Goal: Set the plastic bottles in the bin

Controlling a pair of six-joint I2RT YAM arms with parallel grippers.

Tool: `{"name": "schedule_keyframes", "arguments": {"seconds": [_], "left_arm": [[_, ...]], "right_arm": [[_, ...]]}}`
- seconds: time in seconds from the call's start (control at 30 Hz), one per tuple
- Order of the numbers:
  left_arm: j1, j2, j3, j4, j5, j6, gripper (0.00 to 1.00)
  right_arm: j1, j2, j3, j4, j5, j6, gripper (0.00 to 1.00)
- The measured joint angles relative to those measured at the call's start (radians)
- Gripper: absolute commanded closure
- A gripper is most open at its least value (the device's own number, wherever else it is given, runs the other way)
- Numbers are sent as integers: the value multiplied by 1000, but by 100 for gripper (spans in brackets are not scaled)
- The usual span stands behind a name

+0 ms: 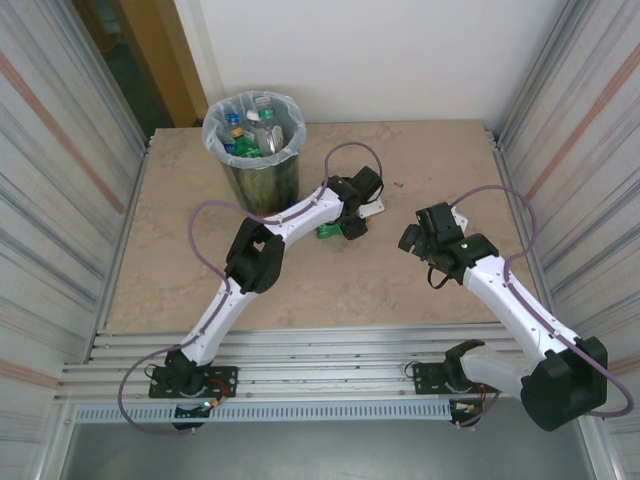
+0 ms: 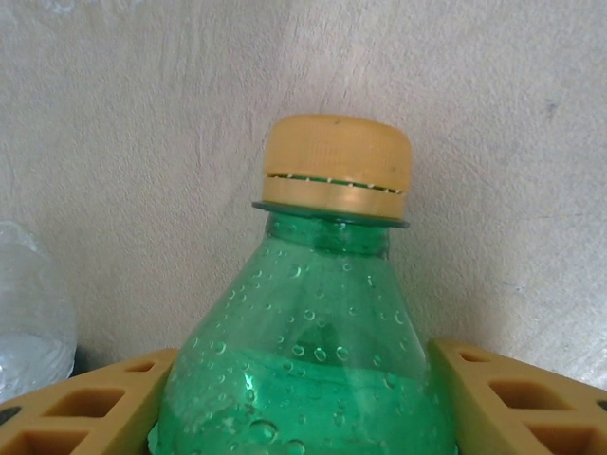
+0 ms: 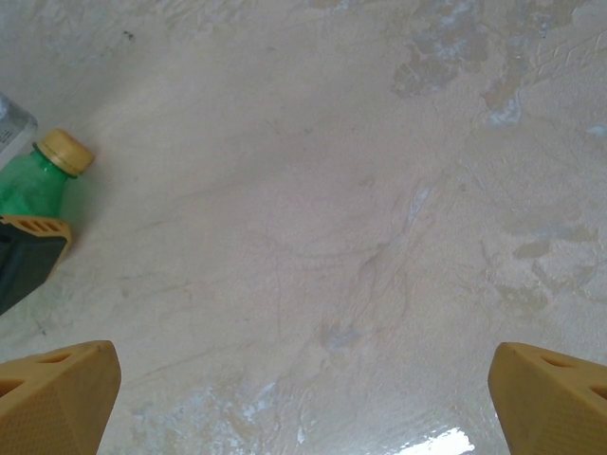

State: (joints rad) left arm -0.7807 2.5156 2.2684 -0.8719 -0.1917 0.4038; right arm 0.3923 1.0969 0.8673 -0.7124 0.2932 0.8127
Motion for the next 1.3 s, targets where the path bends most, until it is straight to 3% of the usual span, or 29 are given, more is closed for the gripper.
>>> {"name": "schedule_keyframes", "arguments": {"seconds": [0.23,0.57,1.3], "left_arm": [[0,0,0,0,13,-11,59],[0,-45,-22,4,53,-45,65],[4,-646,-377,305,112,-151,65]], "right_arm": [[0,5,0,0,0,0,2],[0,14,0,0,0,0,2],[0,43,0,5,-3,0,2]]}}
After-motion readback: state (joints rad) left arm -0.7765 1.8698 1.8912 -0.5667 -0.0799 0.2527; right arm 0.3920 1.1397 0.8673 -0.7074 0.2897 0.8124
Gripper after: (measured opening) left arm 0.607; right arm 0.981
